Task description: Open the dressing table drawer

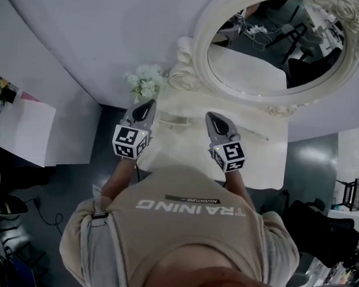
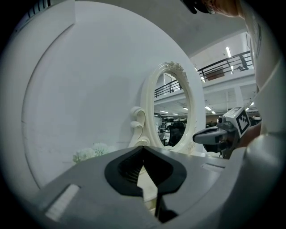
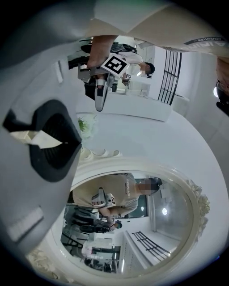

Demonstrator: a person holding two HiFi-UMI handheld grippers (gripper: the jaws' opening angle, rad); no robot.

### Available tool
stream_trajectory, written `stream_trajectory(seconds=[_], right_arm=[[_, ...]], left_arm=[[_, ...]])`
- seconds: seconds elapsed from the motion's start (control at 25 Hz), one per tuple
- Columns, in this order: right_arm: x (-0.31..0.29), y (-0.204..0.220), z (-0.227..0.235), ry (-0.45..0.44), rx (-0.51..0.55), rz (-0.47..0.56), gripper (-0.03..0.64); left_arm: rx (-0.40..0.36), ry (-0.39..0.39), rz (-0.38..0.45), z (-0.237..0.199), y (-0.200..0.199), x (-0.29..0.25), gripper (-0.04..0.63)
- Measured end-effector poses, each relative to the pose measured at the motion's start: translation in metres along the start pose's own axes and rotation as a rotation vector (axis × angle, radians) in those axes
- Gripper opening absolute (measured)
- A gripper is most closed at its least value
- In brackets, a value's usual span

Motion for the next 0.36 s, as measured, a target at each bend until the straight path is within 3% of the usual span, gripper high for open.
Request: stream_trajectory(seconds=[0.2,0.36], right_arm=[[-0.005,0.003,0.001,-0.014,0.0,-0.01,0.003],[-0.014,0.001,0.004,-0.033,0.07,0.006,0.003]], left_arm=[[0.017,0.01,-0.025,0.001,0.009,-0.004,0.008],[-0.002,0.024,-0.02,-0.003,0.008,-0.02,0.008]])
Point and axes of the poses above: the fingertips, and each gripper's own axes: x backward along the fingers, z to its right, y out of its underside, the point moved 7 cm from there along x, backward along the fingers, and after that the axes turned 10 degrees about y, right-handed, at the moved point
